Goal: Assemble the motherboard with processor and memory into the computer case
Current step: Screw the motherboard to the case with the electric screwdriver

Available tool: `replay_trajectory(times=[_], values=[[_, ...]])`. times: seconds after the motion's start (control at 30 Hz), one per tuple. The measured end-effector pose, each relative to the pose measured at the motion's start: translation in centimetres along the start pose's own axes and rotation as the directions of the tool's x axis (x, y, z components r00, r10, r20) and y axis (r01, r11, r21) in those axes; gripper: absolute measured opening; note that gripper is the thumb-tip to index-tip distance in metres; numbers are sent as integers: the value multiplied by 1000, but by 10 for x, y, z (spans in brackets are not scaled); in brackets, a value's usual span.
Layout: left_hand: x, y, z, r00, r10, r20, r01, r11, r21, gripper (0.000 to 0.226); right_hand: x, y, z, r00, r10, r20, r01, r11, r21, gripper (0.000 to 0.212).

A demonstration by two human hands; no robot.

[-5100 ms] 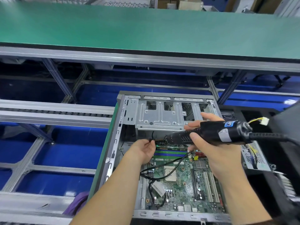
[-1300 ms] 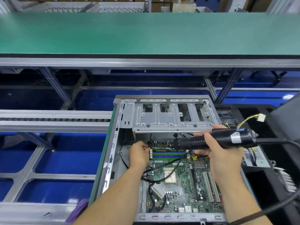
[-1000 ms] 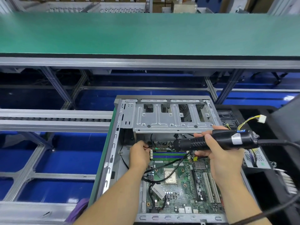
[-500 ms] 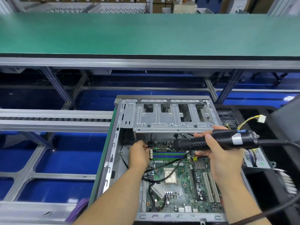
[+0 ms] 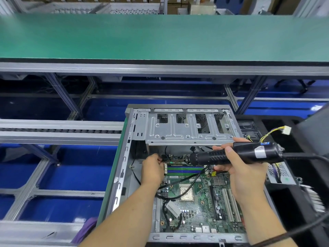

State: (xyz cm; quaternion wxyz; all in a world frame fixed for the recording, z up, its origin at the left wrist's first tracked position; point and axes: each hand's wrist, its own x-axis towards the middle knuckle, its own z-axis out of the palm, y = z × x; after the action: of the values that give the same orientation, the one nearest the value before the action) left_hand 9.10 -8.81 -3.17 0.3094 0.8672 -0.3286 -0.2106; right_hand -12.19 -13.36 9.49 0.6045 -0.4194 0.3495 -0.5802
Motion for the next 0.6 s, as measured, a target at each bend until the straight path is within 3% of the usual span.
replay_trajectory(times=[0.6], values=[[-1, 0, -1, 999, 38, -13, -37, 999, 25, 19, 1, 0, -1, 1000, 7, 18, -7, 1000, 9, 31]])
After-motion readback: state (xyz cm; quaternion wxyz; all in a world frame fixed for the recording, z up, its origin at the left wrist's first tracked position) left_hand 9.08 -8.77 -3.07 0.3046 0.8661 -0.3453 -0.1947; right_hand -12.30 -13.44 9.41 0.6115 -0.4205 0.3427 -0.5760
